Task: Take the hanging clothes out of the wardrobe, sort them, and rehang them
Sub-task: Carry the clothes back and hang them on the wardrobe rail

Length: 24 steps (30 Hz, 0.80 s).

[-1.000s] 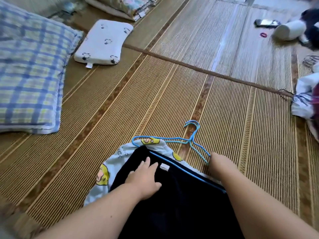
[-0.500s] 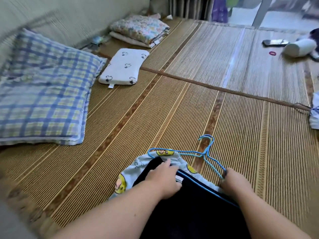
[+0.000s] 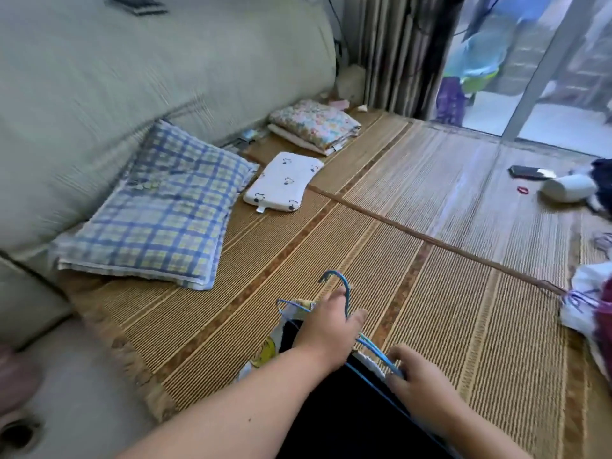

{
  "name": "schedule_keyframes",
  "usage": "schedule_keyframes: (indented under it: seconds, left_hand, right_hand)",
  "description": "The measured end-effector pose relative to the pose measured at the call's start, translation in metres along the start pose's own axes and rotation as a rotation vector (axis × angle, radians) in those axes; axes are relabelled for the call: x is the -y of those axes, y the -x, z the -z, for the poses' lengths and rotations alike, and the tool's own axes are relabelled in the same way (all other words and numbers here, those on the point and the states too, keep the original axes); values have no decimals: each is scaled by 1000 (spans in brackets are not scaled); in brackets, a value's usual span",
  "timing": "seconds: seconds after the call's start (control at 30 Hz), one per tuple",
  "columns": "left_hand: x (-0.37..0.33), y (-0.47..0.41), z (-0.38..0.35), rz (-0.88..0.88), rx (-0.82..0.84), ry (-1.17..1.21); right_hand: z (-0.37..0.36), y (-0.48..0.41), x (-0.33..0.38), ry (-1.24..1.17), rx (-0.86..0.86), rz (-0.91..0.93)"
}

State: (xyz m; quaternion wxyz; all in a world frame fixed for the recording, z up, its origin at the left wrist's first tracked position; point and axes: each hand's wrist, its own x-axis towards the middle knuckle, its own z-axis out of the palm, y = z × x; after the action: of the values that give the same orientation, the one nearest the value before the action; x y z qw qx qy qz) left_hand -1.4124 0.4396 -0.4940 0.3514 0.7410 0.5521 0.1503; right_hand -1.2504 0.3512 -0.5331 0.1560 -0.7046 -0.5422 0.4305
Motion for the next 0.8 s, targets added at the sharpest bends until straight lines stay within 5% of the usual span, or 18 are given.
schedule_keyframes:
  seconds: [0.27, 0.53, 0.8]
  left_hand:
    - [-62, 136, 171, -10, -561, 466]
    - [-94, 317, 313, 66, -1059, 470]
    - [-156, 503, 366, 127, -1450, 324]
  right_hand:
    - [41, 90, 184, 186, 101, 448]
    - [1, 194, 354, 209, 300, 894]
    - [-40, 335, 448, 139, 519, 1218]
